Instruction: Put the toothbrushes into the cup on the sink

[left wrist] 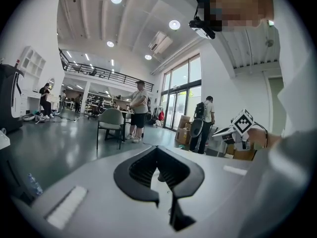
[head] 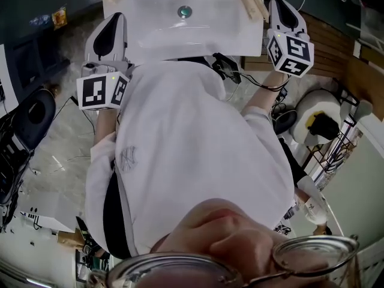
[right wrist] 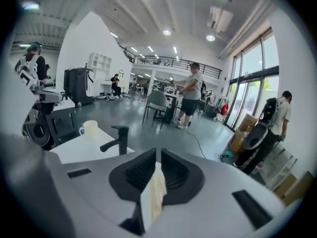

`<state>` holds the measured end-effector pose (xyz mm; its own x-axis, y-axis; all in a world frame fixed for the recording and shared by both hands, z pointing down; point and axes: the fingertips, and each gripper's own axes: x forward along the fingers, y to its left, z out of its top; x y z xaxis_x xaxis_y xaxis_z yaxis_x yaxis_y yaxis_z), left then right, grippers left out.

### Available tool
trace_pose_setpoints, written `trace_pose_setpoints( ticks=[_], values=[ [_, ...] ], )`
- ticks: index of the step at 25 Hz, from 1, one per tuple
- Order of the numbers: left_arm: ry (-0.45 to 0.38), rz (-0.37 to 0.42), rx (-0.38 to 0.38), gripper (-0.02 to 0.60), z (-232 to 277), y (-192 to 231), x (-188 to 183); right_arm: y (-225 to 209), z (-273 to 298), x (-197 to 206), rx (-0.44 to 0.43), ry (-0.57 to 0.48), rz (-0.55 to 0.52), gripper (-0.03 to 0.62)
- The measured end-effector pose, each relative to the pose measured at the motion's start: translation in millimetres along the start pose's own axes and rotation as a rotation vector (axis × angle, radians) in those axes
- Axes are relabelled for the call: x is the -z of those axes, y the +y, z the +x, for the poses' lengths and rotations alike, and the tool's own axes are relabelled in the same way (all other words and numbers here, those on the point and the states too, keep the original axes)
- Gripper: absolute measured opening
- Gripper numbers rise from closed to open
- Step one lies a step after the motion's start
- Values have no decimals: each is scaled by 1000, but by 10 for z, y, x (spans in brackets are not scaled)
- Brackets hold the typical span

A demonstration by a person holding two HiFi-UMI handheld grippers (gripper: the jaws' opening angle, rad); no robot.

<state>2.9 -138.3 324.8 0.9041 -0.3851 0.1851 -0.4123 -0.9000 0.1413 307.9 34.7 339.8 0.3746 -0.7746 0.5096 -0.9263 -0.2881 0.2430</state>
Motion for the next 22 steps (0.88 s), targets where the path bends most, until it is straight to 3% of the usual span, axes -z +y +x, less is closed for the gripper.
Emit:
trace_pose_setpoints(
  ticks=[5,8,22],
  values=[
    [10,0,-21,9,64,-75,-24,-337,316,430,-52,126,25,16],
    [18,-2,-35,9,100,-126,-33,-414,571,721,-102,238,-10,105],
    [60,-32,-101,9,406,-399,64,-415,1488,1812,-373,616,-176,107]
  ],
)
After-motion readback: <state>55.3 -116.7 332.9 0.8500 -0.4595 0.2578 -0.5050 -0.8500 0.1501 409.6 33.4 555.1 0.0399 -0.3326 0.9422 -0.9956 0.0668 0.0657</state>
